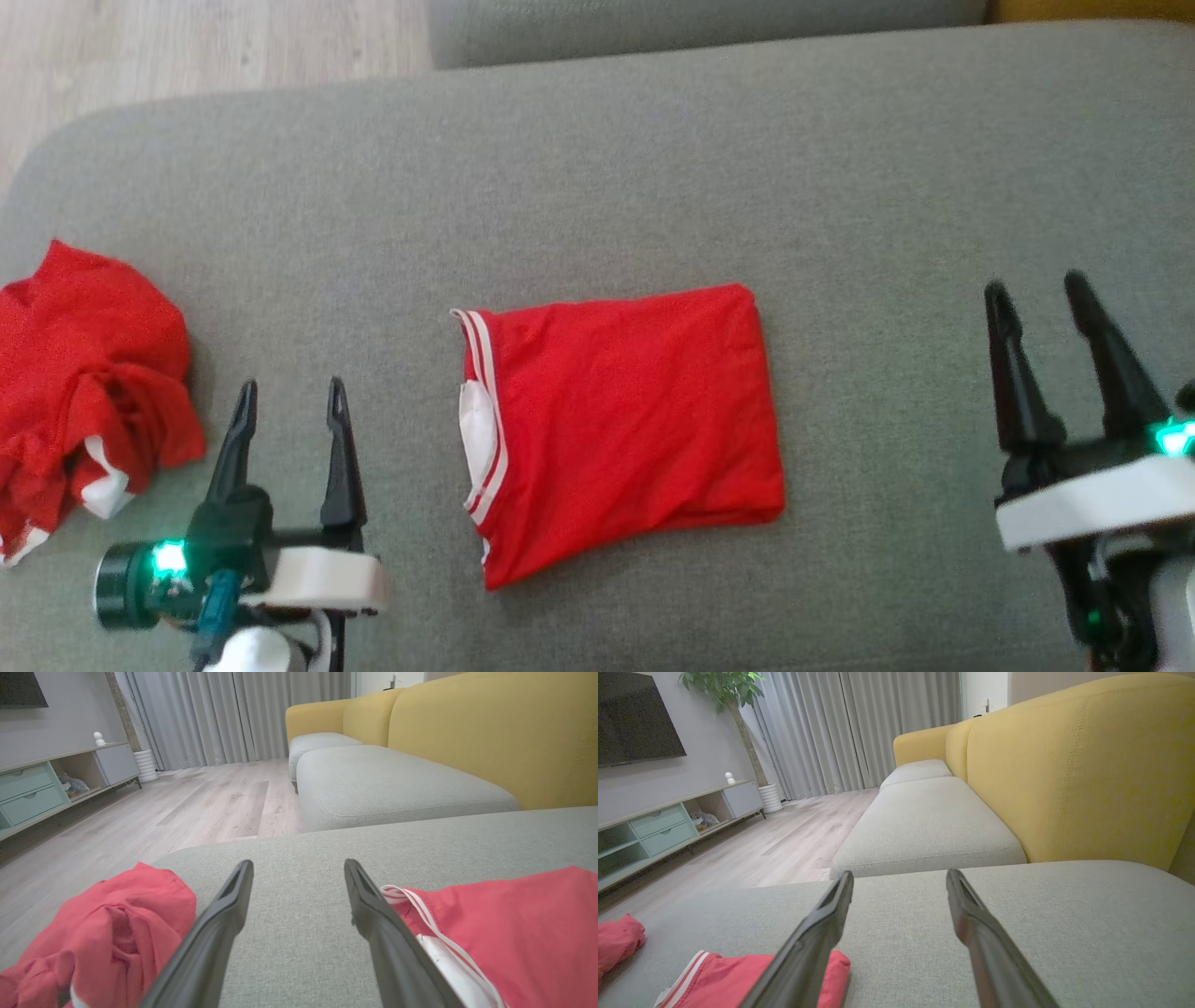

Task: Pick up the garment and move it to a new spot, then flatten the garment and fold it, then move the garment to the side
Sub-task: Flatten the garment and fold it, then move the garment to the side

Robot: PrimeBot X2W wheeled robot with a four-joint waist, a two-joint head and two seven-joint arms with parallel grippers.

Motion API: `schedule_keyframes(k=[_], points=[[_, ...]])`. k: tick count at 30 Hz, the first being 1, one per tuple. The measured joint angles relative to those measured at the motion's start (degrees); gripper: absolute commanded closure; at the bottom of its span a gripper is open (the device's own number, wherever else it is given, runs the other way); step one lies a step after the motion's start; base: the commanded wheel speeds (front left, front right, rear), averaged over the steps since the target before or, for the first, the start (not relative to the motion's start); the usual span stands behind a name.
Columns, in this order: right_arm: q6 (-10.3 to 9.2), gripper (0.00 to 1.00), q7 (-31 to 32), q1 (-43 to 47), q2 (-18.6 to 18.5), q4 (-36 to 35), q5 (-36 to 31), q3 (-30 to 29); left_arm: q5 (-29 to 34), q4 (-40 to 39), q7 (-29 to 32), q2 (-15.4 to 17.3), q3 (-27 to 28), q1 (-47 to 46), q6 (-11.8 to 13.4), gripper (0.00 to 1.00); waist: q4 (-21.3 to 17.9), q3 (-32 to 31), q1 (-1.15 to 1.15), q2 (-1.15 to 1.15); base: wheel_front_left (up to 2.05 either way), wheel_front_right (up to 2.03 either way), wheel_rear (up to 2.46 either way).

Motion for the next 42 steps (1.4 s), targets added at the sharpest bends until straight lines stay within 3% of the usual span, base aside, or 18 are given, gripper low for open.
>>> schedule_keyframes(k=[19,42], points=[[0.0,0.0,5.54,9.04,2.07,-3.13,-2.76,0.85,-2.36,-0.02,3.13,1.75,-0.27,6.36,0.75,0.0,-0.31,-7.04,0.0,0.0,0.0,0.0,0.0],[0.0,0.0,6.8,8.74,1.63,-2.7,-3.28,-0.1,-2.49,-0.3,3.61,2.19,-0.43,6.02,1.38,0.0,0.14,-5.57,0.0,0.0,0.0,0.0,0.0]])
